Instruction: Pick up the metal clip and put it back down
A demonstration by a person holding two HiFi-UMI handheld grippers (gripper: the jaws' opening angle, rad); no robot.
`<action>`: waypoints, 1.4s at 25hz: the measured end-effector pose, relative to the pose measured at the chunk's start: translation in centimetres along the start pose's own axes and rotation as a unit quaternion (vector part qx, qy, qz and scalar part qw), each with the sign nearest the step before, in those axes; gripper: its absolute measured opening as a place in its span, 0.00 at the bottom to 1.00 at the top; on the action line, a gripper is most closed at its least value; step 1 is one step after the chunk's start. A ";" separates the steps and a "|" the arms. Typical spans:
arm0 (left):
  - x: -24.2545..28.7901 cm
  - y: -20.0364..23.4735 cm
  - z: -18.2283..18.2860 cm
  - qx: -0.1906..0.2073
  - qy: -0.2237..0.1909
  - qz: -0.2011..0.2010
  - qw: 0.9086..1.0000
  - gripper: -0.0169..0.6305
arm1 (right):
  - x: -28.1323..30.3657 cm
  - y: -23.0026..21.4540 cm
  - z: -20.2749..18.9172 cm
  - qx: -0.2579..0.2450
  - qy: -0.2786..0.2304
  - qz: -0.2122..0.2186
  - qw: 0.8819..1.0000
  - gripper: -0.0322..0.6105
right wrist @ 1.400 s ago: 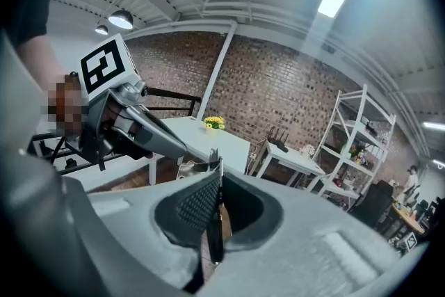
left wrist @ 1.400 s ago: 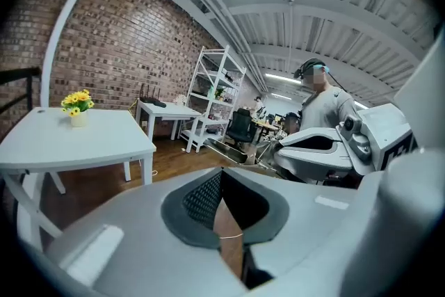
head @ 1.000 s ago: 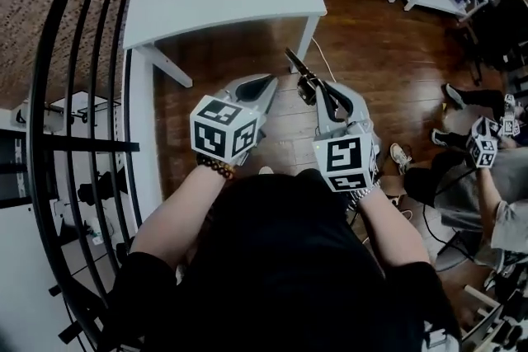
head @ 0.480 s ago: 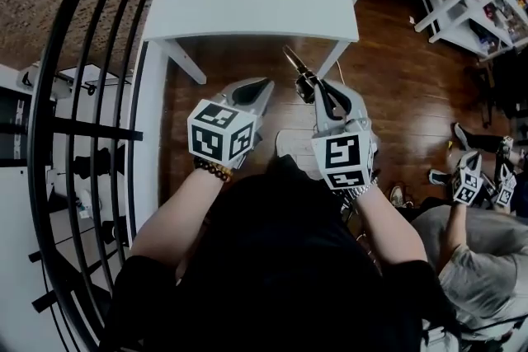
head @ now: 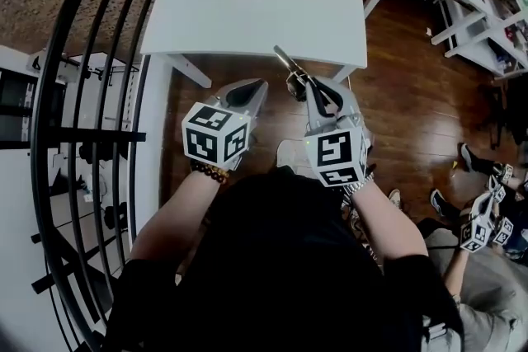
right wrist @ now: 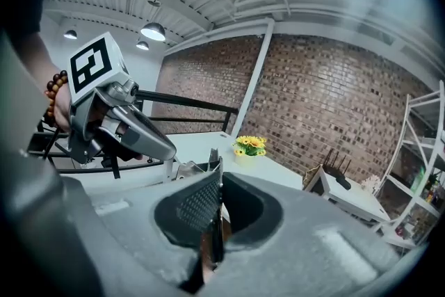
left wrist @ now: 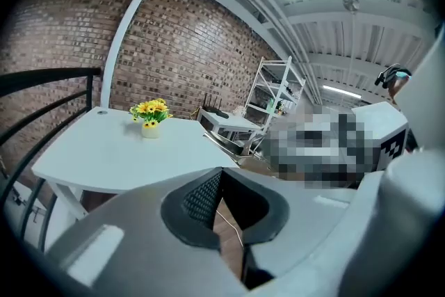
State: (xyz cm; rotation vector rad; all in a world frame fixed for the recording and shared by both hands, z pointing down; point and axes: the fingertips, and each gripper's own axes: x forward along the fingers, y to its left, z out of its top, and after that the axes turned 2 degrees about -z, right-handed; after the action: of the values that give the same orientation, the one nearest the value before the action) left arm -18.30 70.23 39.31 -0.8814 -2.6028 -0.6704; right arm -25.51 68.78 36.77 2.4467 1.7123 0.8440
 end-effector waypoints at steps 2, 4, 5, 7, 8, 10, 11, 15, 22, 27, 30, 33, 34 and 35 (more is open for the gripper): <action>1.3 0.4 0.7 -0.004 0.002 0.008 1.000 0.05 | 1.0 -1.1 -0.1 -0.004 -0.001 0.010 1.000 0.05; 2.6 0.9 1.9 -0.005 0.000 0.017 1.000 0.05 | 2.2 -2.5 -0.1 -0.010 -0.005 0.018 1.000 0.05; 3.2 1.1 2.6 -0.005 -0.002 0.021 1.000 0.05 | 2.9 -3.1 0.0 -0.013 -0.008 0.021 1.000 0.05; 4.4 1.5 3.4 -0.005 -0.005 0.026 1.000 0.05 | 4.1 -4.3 -0.2 -0.021 -0.010 0.026 0.999 0.05; 4.8 1.6 3.6 -0.006 -0.005 0.028 1.000 0.05 | 4.7 -4.6 -0.4 -0.024 -0.010 0.028 0.999 0.05; 5.4 2.1 3.7 -0.008 -0.002 0.033 0.999 0.05 | 5.7 -5.1 -0.8 -0.029 -0.009 0.031 0.999 0.05; 5.6 2.4 3.7 -0.009 0.000 0.036 0.999 0.05 | 6.1 -5.2 -0.9 -0.031 -0.008 0.031 0.999 0.05; 6.6 3.7 4.4 -0.012 0.000 0.042 0.999 0.05 | 8.3 -5.6 -1.4 -0.051 -0.004 0.032 0.998 0.05; 8.9 6.5 5.5 -0.013 0.011 0.034 0.999 0.05 | 12.5 -6.5 -2.2 -0.081 0.015 0.023 0.996 0.05; 10.8 9.3 6.4 -0.017 0.020 0.023 0.999 0.05 | 16.3 -7.0 -2.4 -0.098 0.032 0.017 0.994 0.05; 11.9 11.1 6.6 -0.022 0.029 0.016 0.999 0.05 | 18.6 -7.0 -2.5 -0.114 0.042 0.015 0.993 0.05; 12.9 13.2 6.5 -0.029 0.039 0.013 0.999 0.05 | 21.2 -6.7 -2.9 -0.141 0.049 0.014 0.989 0.05; 13.2 13.9 6.4 -0.031 0.043 0.012 0.999 0.05 | 22.1 -6.6 -3.1 -0.154 0.051 0.014 0.987 0.05; 13.4 14.5 6.4 -0.034 0.047 0.011 0.998 0.05 | 23.1 -6.4 -3.4 -0.167 0.055 0.014 0.984 0.05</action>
State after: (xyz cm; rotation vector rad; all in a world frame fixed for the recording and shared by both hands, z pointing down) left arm -20.25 90.26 44.49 -0.8743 -2.4970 -0.7809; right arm -26.95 90.67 46.94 2.2413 1.4286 1.1798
